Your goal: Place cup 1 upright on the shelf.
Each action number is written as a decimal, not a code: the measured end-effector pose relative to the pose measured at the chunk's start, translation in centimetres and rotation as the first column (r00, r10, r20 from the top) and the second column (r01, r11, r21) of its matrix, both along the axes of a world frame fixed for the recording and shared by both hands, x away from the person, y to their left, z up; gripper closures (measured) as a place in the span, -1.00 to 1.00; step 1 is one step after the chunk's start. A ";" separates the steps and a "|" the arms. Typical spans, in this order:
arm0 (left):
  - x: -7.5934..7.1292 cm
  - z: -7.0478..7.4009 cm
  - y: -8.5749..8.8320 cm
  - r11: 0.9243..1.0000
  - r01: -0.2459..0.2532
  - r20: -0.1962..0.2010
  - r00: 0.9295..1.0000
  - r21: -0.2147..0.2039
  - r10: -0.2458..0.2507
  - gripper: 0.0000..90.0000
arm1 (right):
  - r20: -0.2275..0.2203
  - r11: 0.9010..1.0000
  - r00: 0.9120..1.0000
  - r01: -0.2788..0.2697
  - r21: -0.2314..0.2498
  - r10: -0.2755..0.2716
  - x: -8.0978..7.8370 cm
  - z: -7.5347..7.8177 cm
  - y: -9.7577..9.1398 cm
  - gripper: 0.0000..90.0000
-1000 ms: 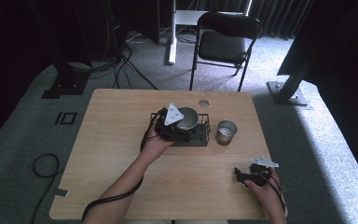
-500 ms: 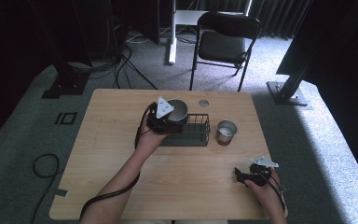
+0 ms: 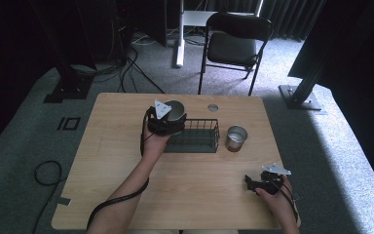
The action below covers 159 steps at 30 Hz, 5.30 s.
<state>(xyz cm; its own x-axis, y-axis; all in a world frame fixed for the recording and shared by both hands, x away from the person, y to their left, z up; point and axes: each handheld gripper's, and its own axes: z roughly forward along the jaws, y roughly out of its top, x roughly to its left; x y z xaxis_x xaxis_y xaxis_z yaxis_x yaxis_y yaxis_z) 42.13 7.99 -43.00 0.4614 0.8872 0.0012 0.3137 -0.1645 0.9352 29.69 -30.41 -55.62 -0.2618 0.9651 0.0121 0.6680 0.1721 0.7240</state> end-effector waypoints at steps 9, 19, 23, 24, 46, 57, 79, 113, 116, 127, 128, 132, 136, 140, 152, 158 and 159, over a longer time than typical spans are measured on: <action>0.2 -1.6 -0.4 0.999 -0.043 -0.012 0.999 0.004 0.043 -0.68 | -0.001 1.000 1.000 0.001 0.000 -0.001 0.0 0.0 0.0 -0.75; 0.5 -3.6 -1.4 0.997 -0.048 -0.042 0.998 0.061 0.051 -0.68 | 0.000 1.000 1.000 0.000 0.000 0.000 0.0 0.0 0.0 -0.75; 0.5 -3.9 -1.5 0.997 -0.051 -0.038 0.998 0.065 0.054 -0.68 | 0.000 1.000 1.000 0.000 0.000 0.000 0.0 0.0 0.0 -0.75; 0.5 -3.9 -1.5 0.997 -0.052 -0.039 0.998 0.065 0.054 -0.68 | 0.000 1.000 1.000 0.000 0.000 0.000 0.0 0.0 0.0 -0.75; 0.6 -3.2 -0.5 0.999 -0.001 -0.077 0.997 0.032 0.003 -0.97 | 0.000 1.000 1.000 0.000 0.000 0.000 0.0 0.0 0.0 -0.75; -0.7 -3.1 -0.1 0.996 0.015 -0.037 0.999 0.085 -0.011 -0.97 | 0.000 1.000 1.000 0.000 0.000 0.000 0.0 0.0 0.0 -0.75; -3.4 -2.9 2.1 0.994 0.048 -0.040 0.998 0.093 -0.045 -0.97 | 0.001 1.000 1.000 -0.001 -0.001 0.001 0.0 0.0 0.0 -0.75; -7.1 -5.0 7.5 0.995 0.028 -0.048 0.999 0.098 -0.024 -0.97 | 0.000 1.000 1.000 0.000 -0.001 0.000 0.0 0.0 0.0 -0.75; -7.1 -5.4 8.1 0.995 0.024 -0.059 0.998 0.097 -0.019 -0.97 | 0.000 1.000 1.000 0.000 0.000 0.000 0.0 0.0 0.0 -0.75; -7.9 -6.7 10.4 0.993 -0.002 -0.092 0.996 0.119 0.013 -0.97 | 0.000 1.000 1.000 0.000 0.000 0.000 0.0 0.0 0.0 -0.75; -8.0 -6.8 10.7 0.993 -0.004 -0.096 0.995 0.117 0.015 -0.97 | 0.000 1.000 1.000 0.000 -0.001 0.000 0.0 0.0 0.0 -0.75; -8.4 -7.4 11.8 0.994 -0.020 -0.110 0.993 0.109 0.032 -0.97 | 0.000 1.000 1.000 0.000 -0.001 0.000 0.0 0.0 0.0 -0.75; -8.7 -8.0 12.8 0.994 -0.036 -0.129 0.990 0.102 0.049 -0.97 | 0.000 1.000 1.000 0.000 0.000 0.000 0.0 0.0 0.0 -0.75; -9.2 -8.7 13.6 0.993 -0.043 -0.147 0.987 0.106 0.058 -0.97 | 0.000 1.000 1.000 0.000 -0.001 0.000 0.0 0.0 0.0 -0.75; -10.9 -9.9 16.4 0.991 -0.071 -0.198 0.976 0.118 0.093 -0.97 | 0.001 1.000 1.000 -0.001 -0.001 0.001 0.0 0.0 0.0 -0.75; -11.6 -10.1 18.1 0.987 -0.103 -0.218 0.968 0.122 0.128 -0.97 | 0.001 1.000 1.000 -0.001 -0.002 0.001 0.0 0.0 0.0 -0.75; -11.8 -10.3 18.5 0.986 -0.109 -0.227 0.964 0.126 0.136 -0.97 | 0.000 1.000 1.000 -0.001 -0.001 0.001 0.0 0.0 0.0 -0.75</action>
<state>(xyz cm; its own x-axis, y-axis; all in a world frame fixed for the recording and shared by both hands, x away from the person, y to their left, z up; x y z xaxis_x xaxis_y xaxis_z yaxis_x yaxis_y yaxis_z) 30.30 26.48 -53.27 0.3480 0.9374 0.0081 0.5461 -0.2097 0.8110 29.70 -30.42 -55.62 -0.2625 0.9649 0.0106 0.6675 0.1737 0.7241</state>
